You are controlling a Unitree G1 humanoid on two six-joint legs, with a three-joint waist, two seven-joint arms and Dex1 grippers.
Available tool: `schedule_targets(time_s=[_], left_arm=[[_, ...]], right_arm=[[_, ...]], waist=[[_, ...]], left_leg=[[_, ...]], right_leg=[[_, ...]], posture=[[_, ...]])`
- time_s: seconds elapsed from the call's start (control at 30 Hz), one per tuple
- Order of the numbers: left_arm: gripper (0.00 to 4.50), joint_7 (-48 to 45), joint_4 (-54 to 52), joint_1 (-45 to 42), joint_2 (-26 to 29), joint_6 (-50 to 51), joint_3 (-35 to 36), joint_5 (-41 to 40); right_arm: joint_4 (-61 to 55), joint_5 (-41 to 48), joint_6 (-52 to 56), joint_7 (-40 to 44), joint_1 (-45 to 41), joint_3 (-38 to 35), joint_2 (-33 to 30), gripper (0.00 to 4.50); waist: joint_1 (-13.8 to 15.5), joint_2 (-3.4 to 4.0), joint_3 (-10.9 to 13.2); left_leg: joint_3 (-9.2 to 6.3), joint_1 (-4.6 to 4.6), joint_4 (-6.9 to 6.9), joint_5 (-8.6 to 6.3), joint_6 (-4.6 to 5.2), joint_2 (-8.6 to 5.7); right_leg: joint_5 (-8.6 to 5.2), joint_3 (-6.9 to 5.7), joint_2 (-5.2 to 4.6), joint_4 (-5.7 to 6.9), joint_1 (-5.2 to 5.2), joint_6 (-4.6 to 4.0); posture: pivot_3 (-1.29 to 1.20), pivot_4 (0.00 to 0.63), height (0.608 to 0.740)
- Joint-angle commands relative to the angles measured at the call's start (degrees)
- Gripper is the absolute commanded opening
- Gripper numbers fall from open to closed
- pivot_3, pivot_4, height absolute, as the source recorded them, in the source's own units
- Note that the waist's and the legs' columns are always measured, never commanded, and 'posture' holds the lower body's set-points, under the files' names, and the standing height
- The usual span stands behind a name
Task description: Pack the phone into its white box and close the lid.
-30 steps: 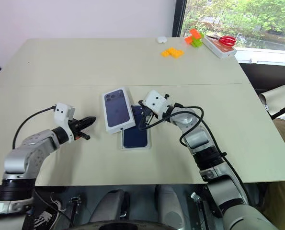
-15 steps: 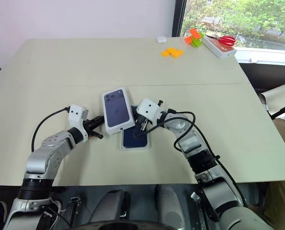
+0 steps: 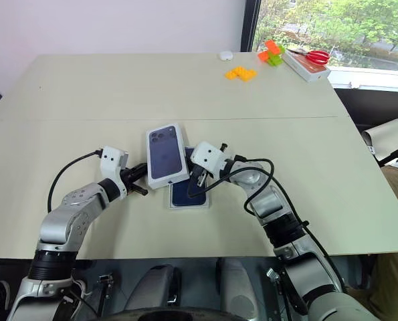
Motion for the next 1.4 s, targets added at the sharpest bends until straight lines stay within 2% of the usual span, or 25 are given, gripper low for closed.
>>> schedule_targets(time_s=[0.03, 0.53, 0.67, 0.8, 0.97, 1.07, 1.2, 1.4], left_arm=[[0.00, -1.6, -7.0, 0.1, 0.4, 1.5, -2.4, -1.1], [0.00, -2.9, -9.3, 1.2, -0.1, 4.0, -5.9, -1.2], [0.00, -4.8, -11.0, 3.0, 2.3, 5.4, -5.1, -2.3], [0.00, -7.0, -16.5, 6.0, 5.6, 10.2, -1.6, -7.3], [0.00, -11.5, -23.1, 11.1, 13.2, 15.3, 5.2, -14.3], [0.00, -10.4, -20.6, 10.2, 14.5, 14.2, 8.3, -14.2], [0.00, -8.4, -17.3, 8.7, 14.4, 9.5, 7.8, -9.8], [0.00, -2.7, -9.3, 4.2, 9.5, 2.9, 5.0, -3.0]], right_arm=[[-4.7, 0.8, -0.5, 1.5, -0.1, -0.5, -1.0, 0.06], [-12.4, 3.0, 3.8, 3.0, 4.5, -2.7, -4.3, 0.06], [-10.6, 2.4, 3.3, 2.4, 4.1, -2.7, -4.6, 0.06], [-9.9, 2.8, 3.2, 2.6, 3.5, -3.2, -4.9, 0.06], [-8.5, 2.9, 2.0, 3.4, 2.8, -3.7, -5.8, 0.06], [-6.5, 3.2, 1.4, 3.2, 1.6, -4.5, -5.6, 0.06], [-3.1, 2.0, -0.4, 1.8, -0.8, -4.2, -4.8, 0.06], [1.2, 0.9, -2.3, -1.9, -3.3, -4.4, -2.8, 0.06]], waist=[[0.0, 0.00, 0.0], [0.0, 0.00, 0.0], [-0.1, 0.00, 0.0], [-0.2, 0.00, 0.0], [-0.2, -0.01, 0.0], [0.0, 0.00, 0.0], [-0.1, -0.01, 0.0], [0.0, -0.01, 0.0]], left_leg=[[0.00, -0.01, 0.00, 0.00, 0.00, 0.00], [0.00, 0.01, 0.01, 0.01, 0.00, 0.01], [0.00, 0.03, 0.03, 0.01, 0.00, 0.00], [0.00, 0.02, 0.02, 0.01, 0.00, 0.05], [0.00, 0.04, 0.03, 0.01, 0.00, 0.05], [0.00, 0.07, 0.03, 0.01, 0.00, 0.05], [0.00, 0.08, 0.05, 0.03, -0.03, 0.04], [0.00, 0.06, 0.03, 0.03, -0.03, 0.02]], right_leg=[[0.00, 0.00, 0.00, 0.00, 0.00, 0.00], [-0.01, 0.00, 0.05, 0.01, 0.01, 0.00], [-0.01, 0.01, 0.05, 0.01, 0.02, 0.00], [-0.01, 0.01, 0.10, 0.01, 0.00, 0.00], [-0.06, 0.01, 0.10, 0.01, 0.02, -0.07], [-0.14, 0.00, 0.11, 0.02, 0.04, -0.21], [-0.13, -0.01, 0.11, 0.02, 0.08, -0.22], [-0.03, 0.00, 0.06, 0.01, 0.06, -0.05]], posture=[[0.00, 0.150, 0.740], [0.00, 0.150, 0.740], [0.00, 0.150, 0.740], [0.00, 0.150, 0.740], [0.00, 0.150, 0.740], [0.00, 0.150, 0.740], [0.00, 0.150, 0.740], [0.00, 0.150, 0.740]])
